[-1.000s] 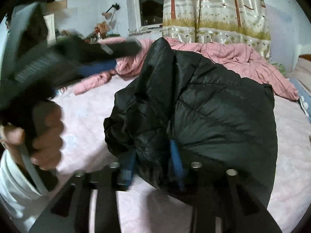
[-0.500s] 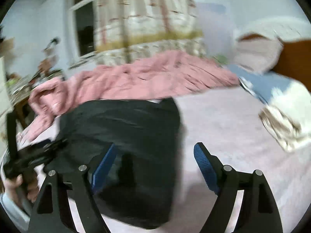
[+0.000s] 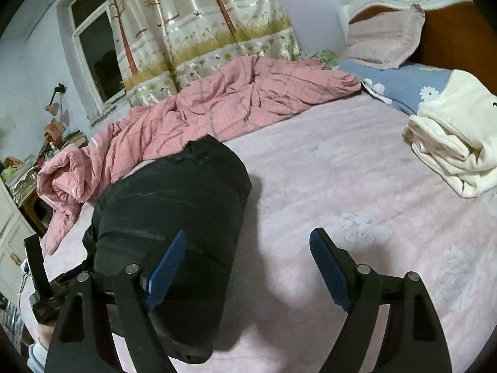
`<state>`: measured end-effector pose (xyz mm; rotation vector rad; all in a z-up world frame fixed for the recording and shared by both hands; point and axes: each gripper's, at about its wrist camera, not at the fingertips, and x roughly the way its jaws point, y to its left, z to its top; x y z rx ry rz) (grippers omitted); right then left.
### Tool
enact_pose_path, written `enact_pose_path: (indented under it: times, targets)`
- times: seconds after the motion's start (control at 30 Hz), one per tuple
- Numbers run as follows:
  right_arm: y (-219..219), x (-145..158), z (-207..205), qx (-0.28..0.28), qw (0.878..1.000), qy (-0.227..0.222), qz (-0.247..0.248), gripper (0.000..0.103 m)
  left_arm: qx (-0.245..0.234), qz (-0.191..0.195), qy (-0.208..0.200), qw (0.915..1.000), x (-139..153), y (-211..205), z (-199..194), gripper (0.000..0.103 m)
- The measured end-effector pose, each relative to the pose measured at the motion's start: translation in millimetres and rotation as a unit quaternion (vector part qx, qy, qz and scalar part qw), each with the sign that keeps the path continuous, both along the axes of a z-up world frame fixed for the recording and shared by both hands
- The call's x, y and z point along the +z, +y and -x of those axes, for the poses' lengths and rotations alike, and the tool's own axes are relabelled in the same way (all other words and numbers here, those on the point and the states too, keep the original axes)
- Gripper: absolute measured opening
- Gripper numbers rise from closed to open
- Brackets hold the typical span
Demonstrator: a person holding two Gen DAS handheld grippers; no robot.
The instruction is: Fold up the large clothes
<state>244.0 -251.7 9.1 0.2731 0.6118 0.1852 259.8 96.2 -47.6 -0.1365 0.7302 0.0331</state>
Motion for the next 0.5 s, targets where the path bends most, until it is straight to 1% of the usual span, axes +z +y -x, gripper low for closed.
enact_pose_path:
  times: [0.13,0.27,0.33,0.37,0.4,0.43,0.47,0.5]
  targets:
    - [9.8,-0.1,3.6,0.018,1.0,-0.006,-0.016,0.084,0.0,0.001,0.0,1.0,-1.1,-0.6,0.8,0.09]
    - [23.8,-3.3,4.9,0.031,0.999,-0.006,0.005,0.085,-0.001,0.001,0.0,1.0,-1.3,0.0,0.8,0.091]
    - [29.1,-4.1,6.3,0.037,0.999,-0.008,0.008,0.085,-0.004,0.013,0.005,0.9999,-0.3,1.0,0.3,0.091]
    - [30.5,-4.3,6.6,0.041,0.999,-0.009,0.005,0.086,-0.006,0.035,0.013,0.9993,0.4,4.1,0.0,0.091]
    - [31.4,-5.1,6.5,0.049,0.999,-0.008,-0.006,0.087,-0.007,0.073,0.03,0.9968,2.6,8.8,0.4,0.091]
    - [30.8,-7.6,6.0,0.061,0.998,-0.004,-0.028,0.087,-0.014,0.127,0.049,0.9905,0.8,12.8,1.9,0.091]
    - [30.5,-11.6,4.4,0.073,0.996,0.006,-0.058,0.087,-0.025,0.17,0.063,0.9832,-1.2,14.7,4.1,0.091]
    - [30.4,-16.8,2.0,0.085,0.993,0.019,-0.083,0.087,-0.03,0.189,0.068,0.9791,-2.6,15.0,6.5,0.092]
